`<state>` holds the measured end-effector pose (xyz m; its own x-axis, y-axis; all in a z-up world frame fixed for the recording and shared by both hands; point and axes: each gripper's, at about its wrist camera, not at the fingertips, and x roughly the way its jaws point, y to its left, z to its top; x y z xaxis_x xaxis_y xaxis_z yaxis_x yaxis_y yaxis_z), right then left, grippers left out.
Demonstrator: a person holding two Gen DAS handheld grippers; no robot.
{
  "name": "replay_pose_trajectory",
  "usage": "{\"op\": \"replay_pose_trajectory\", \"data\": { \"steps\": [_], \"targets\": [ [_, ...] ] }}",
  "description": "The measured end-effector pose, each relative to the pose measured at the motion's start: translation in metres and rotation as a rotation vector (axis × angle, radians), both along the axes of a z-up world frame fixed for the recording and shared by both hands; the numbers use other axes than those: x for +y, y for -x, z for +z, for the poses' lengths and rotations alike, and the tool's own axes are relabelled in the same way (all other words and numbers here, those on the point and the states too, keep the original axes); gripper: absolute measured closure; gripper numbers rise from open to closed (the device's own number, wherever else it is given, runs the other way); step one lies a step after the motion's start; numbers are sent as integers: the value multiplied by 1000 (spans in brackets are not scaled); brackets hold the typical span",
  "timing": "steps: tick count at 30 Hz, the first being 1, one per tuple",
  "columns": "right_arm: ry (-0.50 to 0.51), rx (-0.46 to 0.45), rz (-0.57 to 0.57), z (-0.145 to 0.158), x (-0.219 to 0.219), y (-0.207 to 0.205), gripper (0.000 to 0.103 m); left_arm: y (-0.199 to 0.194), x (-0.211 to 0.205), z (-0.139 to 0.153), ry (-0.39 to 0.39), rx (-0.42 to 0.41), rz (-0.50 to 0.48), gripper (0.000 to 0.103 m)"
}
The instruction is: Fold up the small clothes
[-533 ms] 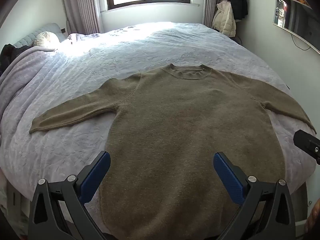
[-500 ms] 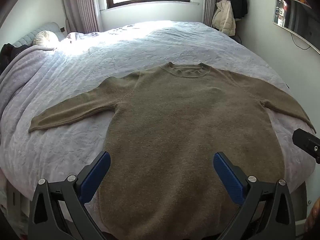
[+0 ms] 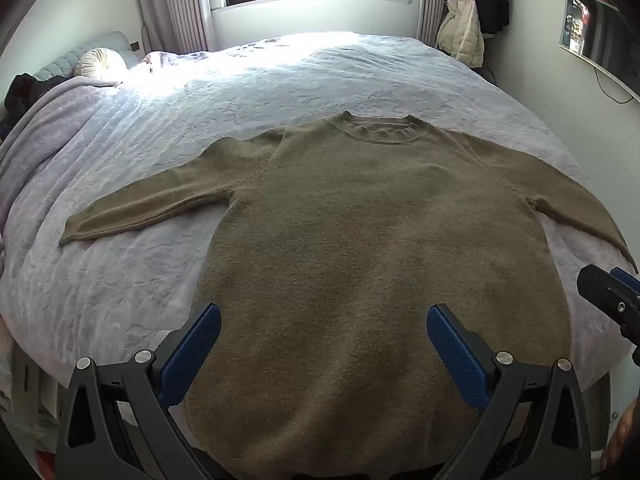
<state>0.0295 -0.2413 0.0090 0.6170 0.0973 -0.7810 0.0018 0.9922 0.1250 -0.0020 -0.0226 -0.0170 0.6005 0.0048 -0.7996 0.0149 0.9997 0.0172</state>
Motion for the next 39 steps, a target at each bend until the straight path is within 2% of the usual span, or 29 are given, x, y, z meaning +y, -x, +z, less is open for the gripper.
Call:
{"op": "replay_pose_trajectory", "data": {
  "steps": [8, 21, 25, 30, 39],
  "targets": [
    [63, -12, 38, 0, 15, -2, 0, 2, 5, 1, 26, -17, 5, 0],
    [107, 2, 21, -4, 21, -9, 0, 2, 18, -1, 50, -28, 26, 0],
    [135, 3, 11, -5, 20, -11, 0, 2, 18, -2, 25, -37, 38, 0],
    [185, 1, 8, -6, 24, -13, 0, 0, 19, -7, 41, -11, 26, 0],
    [206, 12, 11, -11, 27, -19, 0, -4, 19, -8, 14, -15, 34, 0]
  ]
}}
